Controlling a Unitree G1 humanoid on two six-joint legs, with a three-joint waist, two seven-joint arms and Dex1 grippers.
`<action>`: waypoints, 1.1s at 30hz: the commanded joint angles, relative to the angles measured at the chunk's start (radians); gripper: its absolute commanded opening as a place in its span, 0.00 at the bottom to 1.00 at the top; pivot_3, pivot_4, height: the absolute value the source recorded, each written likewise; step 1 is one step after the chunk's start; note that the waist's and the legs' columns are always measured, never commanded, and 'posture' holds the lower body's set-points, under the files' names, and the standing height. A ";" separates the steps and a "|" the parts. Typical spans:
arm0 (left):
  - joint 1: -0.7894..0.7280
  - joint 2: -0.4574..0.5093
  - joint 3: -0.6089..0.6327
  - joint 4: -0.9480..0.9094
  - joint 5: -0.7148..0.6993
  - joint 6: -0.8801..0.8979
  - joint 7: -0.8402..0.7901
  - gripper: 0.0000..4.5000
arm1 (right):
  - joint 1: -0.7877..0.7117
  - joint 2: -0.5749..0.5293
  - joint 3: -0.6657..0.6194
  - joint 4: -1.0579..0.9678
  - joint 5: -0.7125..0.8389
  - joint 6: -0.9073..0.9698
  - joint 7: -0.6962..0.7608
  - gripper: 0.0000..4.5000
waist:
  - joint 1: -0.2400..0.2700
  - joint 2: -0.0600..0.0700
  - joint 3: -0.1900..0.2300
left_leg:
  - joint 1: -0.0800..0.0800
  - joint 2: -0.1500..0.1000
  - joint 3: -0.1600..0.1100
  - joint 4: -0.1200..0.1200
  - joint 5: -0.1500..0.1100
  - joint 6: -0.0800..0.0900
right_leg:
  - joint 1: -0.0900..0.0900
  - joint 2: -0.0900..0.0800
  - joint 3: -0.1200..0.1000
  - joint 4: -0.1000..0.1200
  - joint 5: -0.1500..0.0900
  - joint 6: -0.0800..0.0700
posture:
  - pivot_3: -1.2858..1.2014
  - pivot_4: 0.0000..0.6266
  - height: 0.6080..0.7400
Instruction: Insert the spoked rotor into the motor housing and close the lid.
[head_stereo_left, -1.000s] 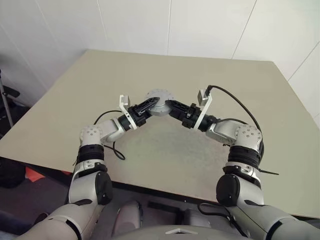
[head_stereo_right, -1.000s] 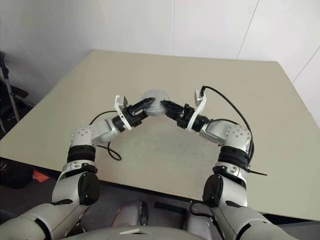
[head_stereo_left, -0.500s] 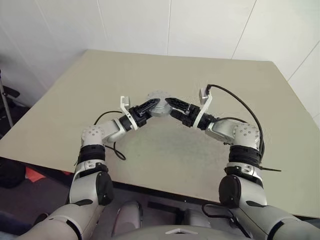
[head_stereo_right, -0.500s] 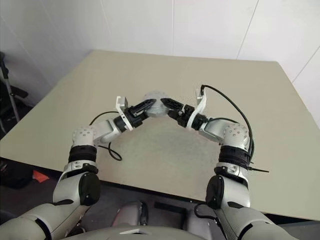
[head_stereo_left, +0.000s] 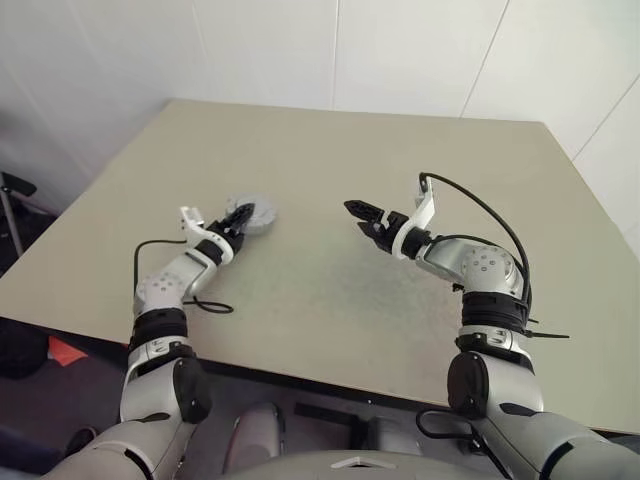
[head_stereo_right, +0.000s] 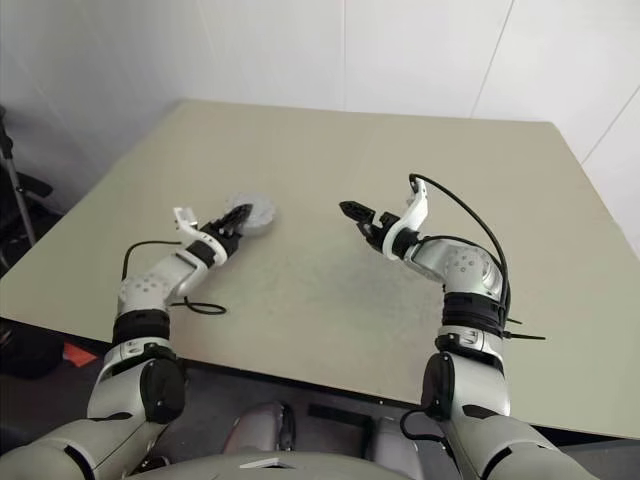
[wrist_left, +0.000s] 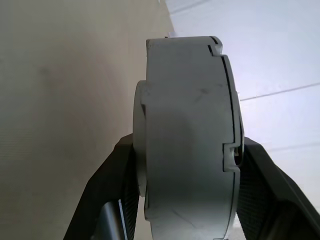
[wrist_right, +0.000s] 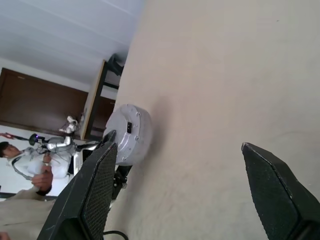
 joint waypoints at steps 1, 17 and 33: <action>-0.017 0.014 0.026 -0.060 -0.019 -0.034 0.022 0.47 | -0.033 0.002 0.011 0.001 0.005 -0.016 0.025 0.99 | 0.002 -0.001 0.000 | 0.000 0.000 0.000 0.000 0.000 0.000 | 0.000 0.000 0.000 0.000 0.000 0.000 | 0.52 0.00 1.00; 0.002 0.087 0.086 0.066 0.042 -0.229 0.136 0.99 | -0.059 0.010 0.036 0.045 -0.018 -0.039 0.045 1.00 | -0.013 -0.002 0.000 | 0.012 0.005 0.000 0.000 0.004 -0.007 | 0.007 0.006 0.003 0.002 0.001 0.000 | 0.52 0.00 1.00; -0.123 0.321 0.088 0.367 0.182 -0.563 0.227 0.99 | -0.123 -0.067 0.102 0.125 -0.085 -0.077 0.181 1.00 | -0.049 -0.004 -0.001 | 0.021 0.009 -0.002 -0.006 0.009 -0.014 | 0.007 0.013 0.005 0.002 0.001 0.000 | 0.52 0.00 1.00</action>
